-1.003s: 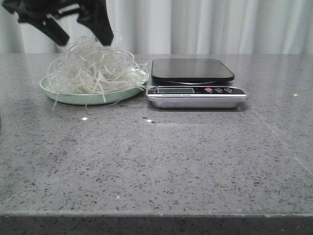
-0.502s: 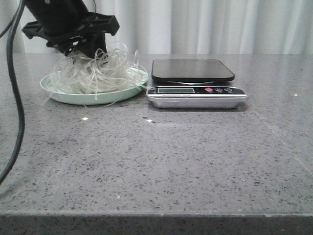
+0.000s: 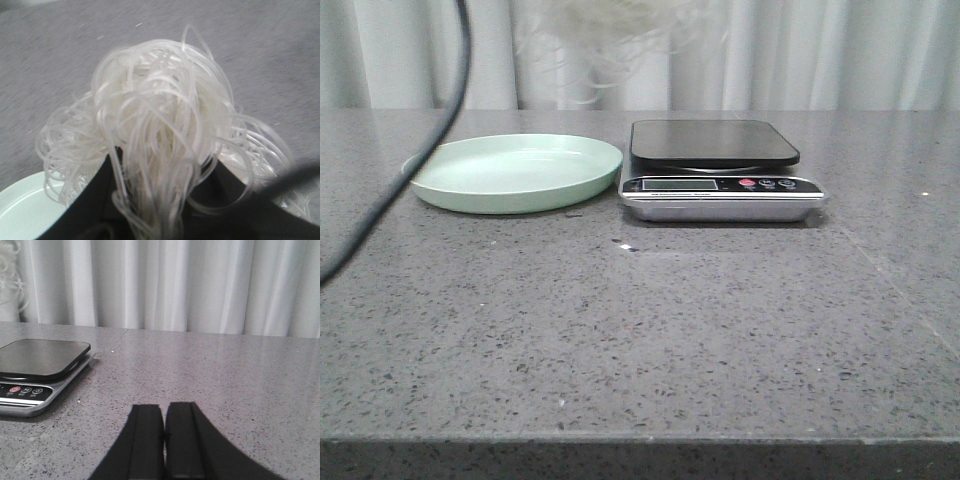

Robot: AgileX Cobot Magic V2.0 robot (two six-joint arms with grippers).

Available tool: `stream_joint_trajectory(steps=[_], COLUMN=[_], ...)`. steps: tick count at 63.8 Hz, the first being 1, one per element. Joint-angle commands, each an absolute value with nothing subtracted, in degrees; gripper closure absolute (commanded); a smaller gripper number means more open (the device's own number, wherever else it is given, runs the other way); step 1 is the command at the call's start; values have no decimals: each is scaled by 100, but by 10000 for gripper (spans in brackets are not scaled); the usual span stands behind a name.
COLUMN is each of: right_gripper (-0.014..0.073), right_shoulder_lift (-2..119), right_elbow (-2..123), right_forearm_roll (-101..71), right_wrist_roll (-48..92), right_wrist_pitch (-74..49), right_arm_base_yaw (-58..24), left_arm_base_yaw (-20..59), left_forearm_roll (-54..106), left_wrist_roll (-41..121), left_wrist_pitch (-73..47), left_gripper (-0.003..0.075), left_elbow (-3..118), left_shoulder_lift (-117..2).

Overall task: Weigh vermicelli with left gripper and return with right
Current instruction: 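Lift the vermicelli with the left gripper and carry it onto the scale, then open the left gripper to release the vermicelli and withdraw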

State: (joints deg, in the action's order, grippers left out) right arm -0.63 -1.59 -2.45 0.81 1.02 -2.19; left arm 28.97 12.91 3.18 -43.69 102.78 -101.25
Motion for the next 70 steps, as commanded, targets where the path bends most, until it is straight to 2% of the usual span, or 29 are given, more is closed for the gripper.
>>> stream_joint_trajectory(steps=[1,13,23,31,35,36,43,63,70], right_gripper=[406,406,406,406,406,406,406,406,406], right_shoulder_lift=[-155,-155,-155,-155,-155,-155,-155,-155,-155], right_elbow=[-114,-114,-114,-114,-114,-114,-114,-114,-114], right_forearm_roll=[-181,-181,-181,-181,-181,-181,-181,-181,-181], right_wrist_roll=[99,99,99,99,99,99,99,99,99], right_wrist_pitch=[583,583,583,583,583,583,583,583,583], right_arm_base_yaw=[-202,-202,-202,-202,-202,-202,-202,-202,-202], left_arm_base_yaw=[3131,3319,3442,3491,3494,3494,3473,3211,3198], left_forearm_roll=[1458,1458,1458,1418,1418,1418,1405,1041,655], left_wrist_roll=[324,324,324,324,324,324,324,324,324], left_wrist_pitch=[-3667,-3555,-3544,-3619,-3651,-3663,-3725,-4223,-4147], left_gripper=[594,573,498,372,283,237,109,104,104], left_elbow=[10512,10512,10512,10512,10512,10512,10572,10665,10353], left_shoulder_lift=[-9941,-10410,-10762,-10920,-10944,-10944,-10876,-9996,-9449])
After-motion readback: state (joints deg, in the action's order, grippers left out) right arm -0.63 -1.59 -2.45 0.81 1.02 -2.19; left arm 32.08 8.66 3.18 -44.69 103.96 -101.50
